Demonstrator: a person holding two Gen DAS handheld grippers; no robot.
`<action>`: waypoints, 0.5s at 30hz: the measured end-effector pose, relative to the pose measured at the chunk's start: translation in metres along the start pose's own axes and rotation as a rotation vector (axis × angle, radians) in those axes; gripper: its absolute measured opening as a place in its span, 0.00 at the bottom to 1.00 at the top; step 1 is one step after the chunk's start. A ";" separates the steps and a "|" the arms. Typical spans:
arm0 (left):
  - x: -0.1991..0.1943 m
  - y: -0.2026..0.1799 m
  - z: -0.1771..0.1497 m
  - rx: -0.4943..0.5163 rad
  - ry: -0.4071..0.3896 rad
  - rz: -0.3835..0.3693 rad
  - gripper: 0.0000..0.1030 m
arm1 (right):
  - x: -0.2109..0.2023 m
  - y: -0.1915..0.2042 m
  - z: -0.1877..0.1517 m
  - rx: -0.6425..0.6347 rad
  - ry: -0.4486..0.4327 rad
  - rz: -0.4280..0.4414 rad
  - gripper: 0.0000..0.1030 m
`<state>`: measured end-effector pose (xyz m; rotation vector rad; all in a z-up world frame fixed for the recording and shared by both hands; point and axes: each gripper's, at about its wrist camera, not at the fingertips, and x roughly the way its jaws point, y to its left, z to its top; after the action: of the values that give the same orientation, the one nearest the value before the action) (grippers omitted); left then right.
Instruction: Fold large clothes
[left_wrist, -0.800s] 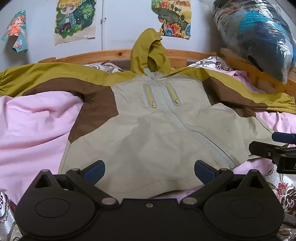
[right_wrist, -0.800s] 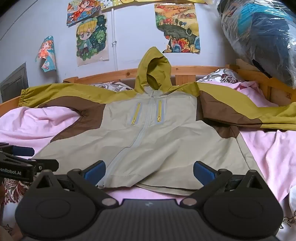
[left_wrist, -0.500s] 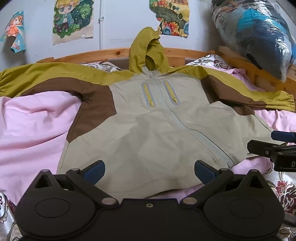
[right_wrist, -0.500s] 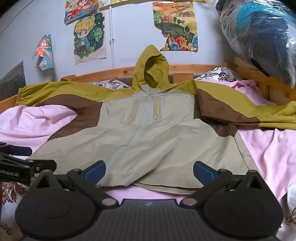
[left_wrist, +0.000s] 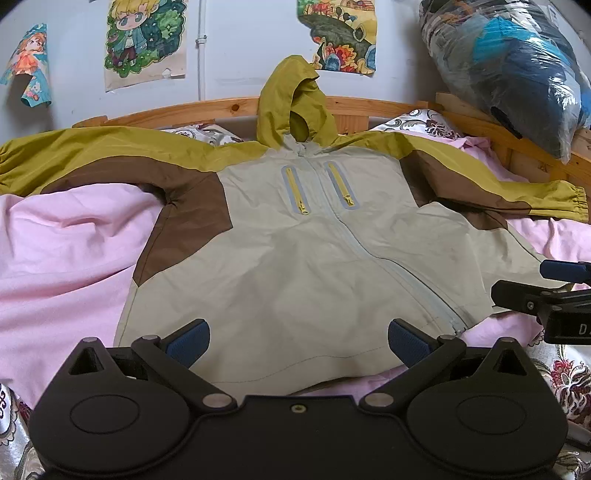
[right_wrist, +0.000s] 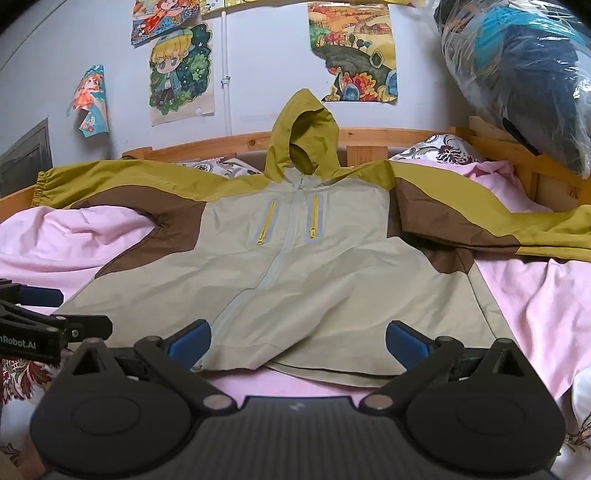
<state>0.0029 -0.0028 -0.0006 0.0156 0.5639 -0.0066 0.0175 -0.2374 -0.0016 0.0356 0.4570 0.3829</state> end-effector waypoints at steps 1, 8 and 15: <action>-0.003 -0.002 0.000 0.003 -0.003 0.000 0.99 | 0.000 0.000 0.000 0.000 0.000 0.000 1.00; -0.007 -0.002 0.000 0.009 -0.006 -0.004 0.99 | 0.000 0.000 0.000 0.000 0.000 0.001 1.00; -0.006 -0.002 0.000 0.010 -0.005 -0.005 0.99 | 0.001 0.000 -0.001 0.000 0.000 0.000 1.00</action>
<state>-0.0022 -0.0048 0.0032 0.0235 0.5591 -0.0144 0.0175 -0.2370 -0.0026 0.0360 0.4570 0.3830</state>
